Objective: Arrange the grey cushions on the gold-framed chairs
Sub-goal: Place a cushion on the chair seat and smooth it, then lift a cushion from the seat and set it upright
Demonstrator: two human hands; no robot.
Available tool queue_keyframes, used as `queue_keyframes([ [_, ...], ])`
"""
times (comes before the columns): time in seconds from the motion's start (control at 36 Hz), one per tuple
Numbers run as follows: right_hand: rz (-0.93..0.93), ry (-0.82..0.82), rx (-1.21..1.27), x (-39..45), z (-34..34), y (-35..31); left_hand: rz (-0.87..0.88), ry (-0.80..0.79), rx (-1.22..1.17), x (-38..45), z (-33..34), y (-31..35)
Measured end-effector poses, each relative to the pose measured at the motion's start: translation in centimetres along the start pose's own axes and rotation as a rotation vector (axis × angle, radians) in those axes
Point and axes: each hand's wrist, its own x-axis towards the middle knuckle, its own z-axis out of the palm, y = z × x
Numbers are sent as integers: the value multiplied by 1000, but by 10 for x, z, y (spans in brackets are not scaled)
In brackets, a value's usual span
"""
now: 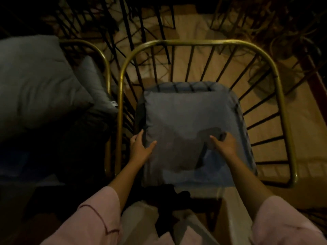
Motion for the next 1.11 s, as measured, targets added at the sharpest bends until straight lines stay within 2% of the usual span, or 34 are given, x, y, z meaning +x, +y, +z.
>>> queue_keyframes([
  [0.08,-71,-27,30,-29,5,-73,130,180,-28,-12,-50,13],
  [0.25,-358,-317,-38,-77,35,-212,306,619,-140,-15,-170,7],
  [0.36,-504,-449,-117,-97,67,-288,335,856,-65,-4,-244,-12],
  [0.44,-590,-539,-150,-117,103,-353,315,962,12,13,-313,-39],
  [0.53,-642,-568,-131,-135,142,-404,185,949,19,35,-375,-71],
  [0.67,-595,-582,-82,-158,204,-472,-89,862,-8,62,-456,-122],
  [0.75,-539,-589,-94,-126,260,-482,-179,829,-31,79,-485,-142],
  [0.81,-488,-614,-50,-93,298,-479,-239,738,-102,94,-499,-150],
  [0.92,-341,-551,2,-123,283,-513,-266,573,-181,120,-512,-157],
  [1.0,-308,-582,68,-118,288,-525,-292,512,-233,133,-519,-156],
  [1.11,-253,-594,106,-108,295,-532,-296,464,-477,148,-541,-165],
])
